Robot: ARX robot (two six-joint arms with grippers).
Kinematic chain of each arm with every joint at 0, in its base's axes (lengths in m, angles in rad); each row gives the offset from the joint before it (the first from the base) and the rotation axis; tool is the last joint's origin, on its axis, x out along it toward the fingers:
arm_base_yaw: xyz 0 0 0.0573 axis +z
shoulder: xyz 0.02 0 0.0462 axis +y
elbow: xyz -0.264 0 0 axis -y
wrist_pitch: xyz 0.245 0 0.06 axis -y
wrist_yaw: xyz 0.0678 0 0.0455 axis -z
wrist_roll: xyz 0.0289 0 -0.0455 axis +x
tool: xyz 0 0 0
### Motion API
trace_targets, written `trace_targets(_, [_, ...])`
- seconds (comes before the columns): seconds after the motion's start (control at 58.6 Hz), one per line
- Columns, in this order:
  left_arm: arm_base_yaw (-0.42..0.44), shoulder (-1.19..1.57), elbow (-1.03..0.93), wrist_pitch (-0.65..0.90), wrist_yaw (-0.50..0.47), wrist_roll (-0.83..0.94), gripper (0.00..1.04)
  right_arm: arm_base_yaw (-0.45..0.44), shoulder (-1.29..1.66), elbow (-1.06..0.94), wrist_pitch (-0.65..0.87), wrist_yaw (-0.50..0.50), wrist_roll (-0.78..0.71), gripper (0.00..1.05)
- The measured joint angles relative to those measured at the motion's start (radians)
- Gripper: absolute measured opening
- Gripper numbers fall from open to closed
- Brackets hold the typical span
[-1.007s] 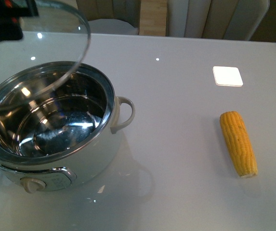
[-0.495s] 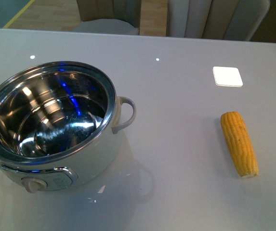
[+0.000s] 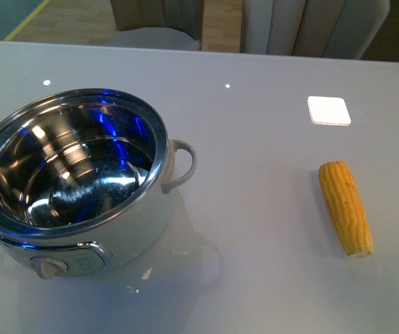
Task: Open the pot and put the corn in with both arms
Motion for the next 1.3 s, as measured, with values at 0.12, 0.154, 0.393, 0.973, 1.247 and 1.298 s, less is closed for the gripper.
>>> trace_targets(0.12, [-0.001, 0.086, 0.066, 0.008, 0.002, 0.002, 0.43, 0.000, 0.000, 0.000, 0.000, 0.000, 0.000, 0.96])
trace_targets(0.154, [-0.002, 0.108, 0.085, 0.008, 0.003, 0.002, 0.43, 0.000, 0.000, 0.000, 0.000, 0.000, 0.000, 0.96])
trace_targets(0.393, [-0.009, 0.224, 0.190, 0.008, 0.020, 0.001, 0.43, 0.000, 0.000, 0.000, 0.000, 0.000, 0.000, 0.96])
trace_targets(0.973, [-0.015, 0.310, 0.261, 0.008, 0.043, -0.005, 0.80, 0.000, 0.000, 0.000, 0.000, 0.000, 0.000, 0.96])
trace_targets(1.247, [-0.039, 0.090, 0.130, -0.016, 0.044, -0.033, 0.98, 0.000, 0.000, 0.000, 0.000, 0.000, 0.000, 0.96])
trace_targets(1.298, [-0.052, 0.010, 0.100, -0.032, 0.044, -0.043, 0.98, 0.000, 0.000, 0.000, 0.000, 0.000, 0.000, 0.96])
